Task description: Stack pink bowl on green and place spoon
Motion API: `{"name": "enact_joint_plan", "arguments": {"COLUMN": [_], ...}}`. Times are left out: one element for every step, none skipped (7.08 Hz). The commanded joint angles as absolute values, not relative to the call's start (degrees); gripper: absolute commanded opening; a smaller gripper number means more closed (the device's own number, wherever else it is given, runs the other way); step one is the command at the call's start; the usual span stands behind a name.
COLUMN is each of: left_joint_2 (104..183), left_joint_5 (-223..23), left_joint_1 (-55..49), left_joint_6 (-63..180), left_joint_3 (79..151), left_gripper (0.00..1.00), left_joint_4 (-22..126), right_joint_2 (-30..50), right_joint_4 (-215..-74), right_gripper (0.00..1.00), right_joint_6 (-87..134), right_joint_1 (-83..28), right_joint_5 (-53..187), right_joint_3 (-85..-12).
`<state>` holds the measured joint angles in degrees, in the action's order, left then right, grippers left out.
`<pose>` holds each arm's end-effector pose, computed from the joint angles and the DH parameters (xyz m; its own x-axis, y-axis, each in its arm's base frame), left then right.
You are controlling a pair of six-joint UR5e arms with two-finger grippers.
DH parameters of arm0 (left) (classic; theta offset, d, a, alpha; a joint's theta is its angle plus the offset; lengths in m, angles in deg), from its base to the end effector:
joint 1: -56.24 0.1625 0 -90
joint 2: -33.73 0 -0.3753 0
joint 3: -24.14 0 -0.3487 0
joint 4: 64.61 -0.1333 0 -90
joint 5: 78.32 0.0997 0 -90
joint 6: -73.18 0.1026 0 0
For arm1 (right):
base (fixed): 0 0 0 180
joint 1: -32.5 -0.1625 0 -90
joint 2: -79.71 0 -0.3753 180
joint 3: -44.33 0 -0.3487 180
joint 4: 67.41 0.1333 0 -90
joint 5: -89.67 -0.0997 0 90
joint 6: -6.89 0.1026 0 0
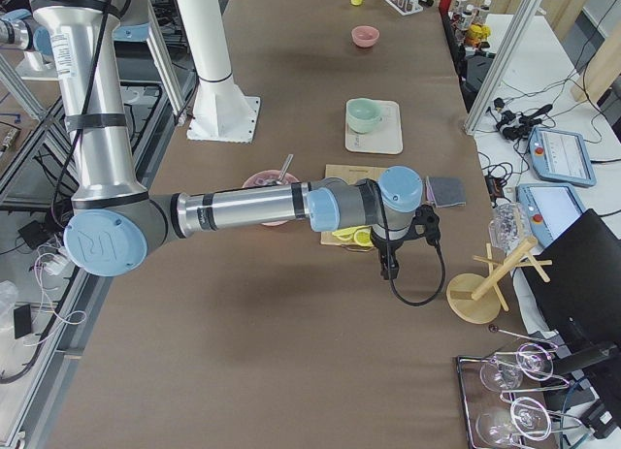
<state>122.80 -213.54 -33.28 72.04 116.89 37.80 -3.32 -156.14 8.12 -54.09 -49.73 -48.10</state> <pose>-0.0566 -0.4573 0.5722 0.7029 0.1611 -0.6928 0.0059 0.9727 0.2321 0.0256 -0.5023 0.5252 0.6424 -0.1579 0.7499 0.0447 0.9846 0.1691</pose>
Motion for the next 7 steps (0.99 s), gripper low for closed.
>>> {"name": "enact_joint_plan", "arguments": {"left_joint_2": [122.51, 122.76, 122.85, 122.51, 122.5, 122.5, 122.68], "left_joint_5": [-213.84, -214.1, -214.98, -218.12, -218.24, -218.32, -217.98], "left_joint_1": [-32.88, -32.88, -32.45, -32.44, -32.18, -30.96, -29.47], "left_joint_6": [72.04, 71.69, 71.51, 71.42, 71.59, 70.9, 69.94], "left_joint_3": [117.73, 115.65, 115.63, 115.28, 115.28, 115.37, 115.37], "left_gripper": [0.98, 0.98, 0.98, 0.98, 0.98, 0.98, 0.98], "left_joint_4": [38.48, 38.49, 39.1, 39.19, 39.8, 40.33, 40.77], "right_joint_2": [-3.69, -3.78, -3.79, -3.87, -3.87, -3.87, -3.87], "right_joint_4": [-156.17, -156.17, -156.17, -156.09, -156.0, -156.0, -155.91], "right_gripper": [1.0, 1.0, 1.0, 1.0, 1.0, 1.0, 1.0], "right_joint_6": [8.21, 8.21, 8.3, 8.3, 8.21, 8.21, 8.21], "right_joint_1": [-54.07, -53.9, -53.9, -53.81, -53.72, -53.72, -53.72], "right_joint_5": [-49.37, -48.41, -48.49, -48.49, -48.75, -48.84, -49.19], "right_joint_3": [-47.96, -47.96, -48.05, -48.05, -48.05, -47.96, -48.13]}}
